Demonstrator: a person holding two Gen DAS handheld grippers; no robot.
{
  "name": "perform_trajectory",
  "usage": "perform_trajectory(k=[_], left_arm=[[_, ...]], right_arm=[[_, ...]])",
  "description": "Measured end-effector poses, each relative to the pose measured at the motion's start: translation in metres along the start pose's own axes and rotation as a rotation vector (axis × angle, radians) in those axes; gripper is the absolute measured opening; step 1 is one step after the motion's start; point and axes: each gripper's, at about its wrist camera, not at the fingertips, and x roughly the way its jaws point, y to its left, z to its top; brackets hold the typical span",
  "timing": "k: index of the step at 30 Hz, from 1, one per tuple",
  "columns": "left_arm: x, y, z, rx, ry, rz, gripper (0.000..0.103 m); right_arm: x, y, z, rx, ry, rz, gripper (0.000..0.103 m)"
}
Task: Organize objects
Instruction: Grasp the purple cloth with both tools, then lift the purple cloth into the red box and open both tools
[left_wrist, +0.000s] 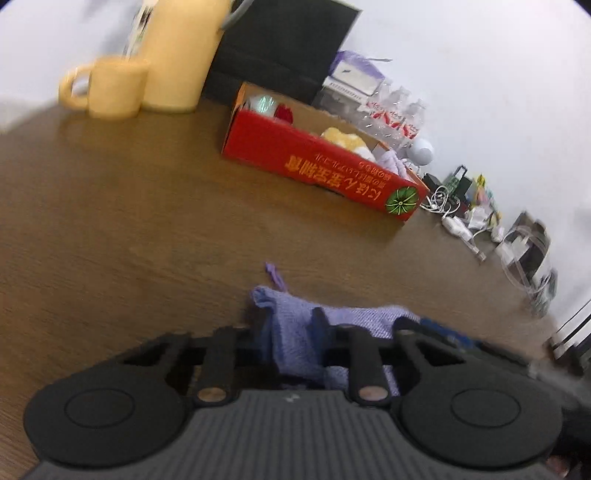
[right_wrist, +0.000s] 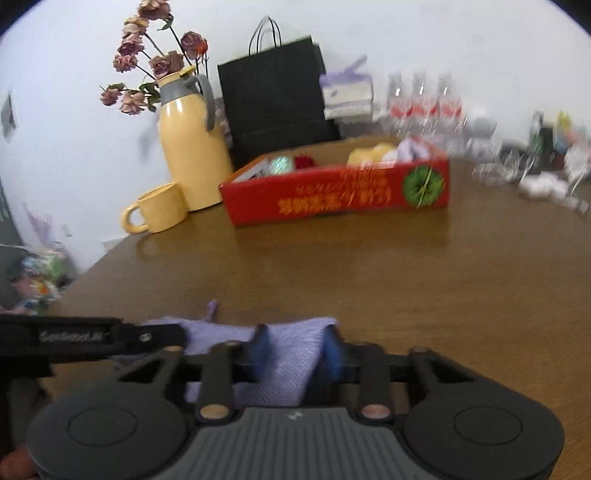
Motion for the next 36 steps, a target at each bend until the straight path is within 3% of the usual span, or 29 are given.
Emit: perform_trajectory(k=[1,4,7,14,18,20,22,26,31,34,36], left_arm=[[-0.005,-0.005,-0.001,0.023,-0.013,0.003,0.012],[-0.028,-0.019,-0.005,0.077,-0.054,-0.024,0.009],[-0.049,-0.035,-0.012,0.128,-0.095,-0.014,0.009],[-0.075,-0.058,-0.028,0.184,-0.108,-0.067,0.009],[-0.066,-0.065,-0.013,0.207,-0.132,-0.079,0.009],[-0.059,-0.066,0.008,0.224,-0.158,-0.13,0.009],[-0.04,-0.063,0.034,0.223,-0.148,-0.172,0.009],[0.009,-0.06,0.106,0.22,-0.126,-0.161,0.009],[0.092,-0.053,0.204,0.247,-0.131,-0.078,0.009],[0.147,-0.036,0.237,0.195,-0.149,-0.016,0.009],[0.184,-0.022,0.246,0.179,-0.117,-0.024,0.011]], right_arm=[[-0.004,0.004,0.0,-0.031,-0.023,-0.016,0.005],[-0.021,0.01,-0.001,-0.05,-0.052,0.02,0.005],[-0.045,0.009,-0.003,-0.052,-0.098,0.003,0.005],[-0.1,-0.01,-0.008,0.01,-0.172,-0.024,0.005],[-0.099,-0.015,0.001,-0.011,-0.194,-0.038,0.005],[-0.091,-0.019,0.015,-0.031,-0.213,-0.048,0.005],[-0.075,-0.024,0.036,-0.06,-0.231,-0.059,0.005],[-0.022,-0.033,0.1,-0.084,-0.232,-0.044,0.005],[0.077,-0.03,0.192,-0.175,-0.206,-0.059,0.005],[0.148,-0.034,0.23,-0.156,-0.142,-0.042,0.005],[0.191,-0.04,0.238,-0.152,-0.117,-0.052,0.005]])
